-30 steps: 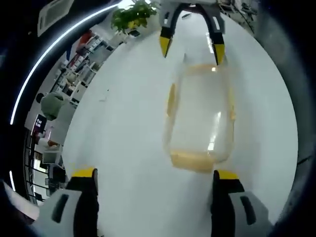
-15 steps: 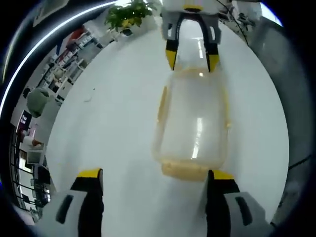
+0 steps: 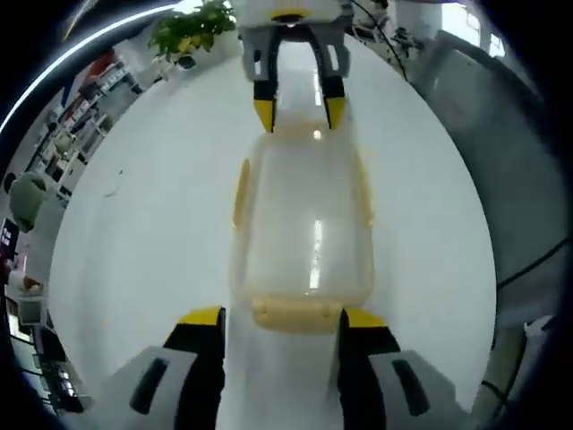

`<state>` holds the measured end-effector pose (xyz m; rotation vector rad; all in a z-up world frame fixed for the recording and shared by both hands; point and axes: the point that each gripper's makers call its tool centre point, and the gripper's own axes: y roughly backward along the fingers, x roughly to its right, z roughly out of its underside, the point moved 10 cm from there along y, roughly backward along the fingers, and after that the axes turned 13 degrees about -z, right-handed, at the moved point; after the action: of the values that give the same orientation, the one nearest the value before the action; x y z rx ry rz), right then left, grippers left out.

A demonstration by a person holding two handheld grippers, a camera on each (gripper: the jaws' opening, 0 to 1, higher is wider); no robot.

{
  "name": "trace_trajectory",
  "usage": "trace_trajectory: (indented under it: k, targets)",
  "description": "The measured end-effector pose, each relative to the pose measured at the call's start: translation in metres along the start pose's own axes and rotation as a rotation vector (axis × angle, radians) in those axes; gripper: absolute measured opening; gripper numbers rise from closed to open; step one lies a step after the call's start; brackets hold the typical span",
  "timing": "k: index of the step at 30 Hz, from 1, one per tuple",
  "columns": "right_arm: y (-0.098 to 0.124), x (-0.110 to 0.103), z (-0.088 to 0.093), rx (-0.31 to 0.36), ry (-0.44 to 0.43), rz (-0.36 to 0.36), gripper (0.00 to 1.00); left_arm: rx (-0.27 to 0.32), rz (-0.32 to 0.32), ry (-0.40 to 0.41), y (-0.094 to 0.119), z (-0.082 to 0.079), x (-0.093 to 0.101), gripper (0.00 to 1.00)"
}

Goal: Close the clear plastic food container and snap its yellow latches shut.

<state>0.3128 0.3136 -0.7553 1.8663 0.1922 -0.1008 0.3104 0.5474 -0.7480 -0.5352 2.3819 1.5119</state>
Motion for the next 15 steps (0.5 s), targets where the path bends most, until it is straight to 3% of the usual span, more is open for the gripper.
trace_trajectory:
  k: [3, 5, 6, 11, 15]
  targets:
    - [-0.0004, 0.0028, -0.0002, -0.001, -0.009, -0.02, 0.38, -0.002, 0.035, -0.012, -0.0016, -0.0011, 0.0002, 0.43]
    - [-0.0002, 0.0054, 0.0008, 0.002, -0.014, -0.038, 0.39, -0.012, 0.115, -0.017, -0.0024, -0.0018, 0.0054, 0.34]
    - [0.0, 0.0046, 0.0005, -0.001, -0.004, -0.041, 0.39, -0.004, 0.086, -0.031, -0.0032, -0.0028, 0.0023, 0.34]
    - [-0.0002, 0.0032, -0.0035, -0.039, -0.004, -0.043, 0.39, -0.013, 0.105, -0.016, -0.0048, -0.0026, 0.0013, 0.34]
    - [0.0004, 0.0052, -0.0034, -0.043, -0.003, -0.05, 0.39, 0.017, 0.109, -0.014, -0.0044, 0.0012, 0.0004, 0.34]
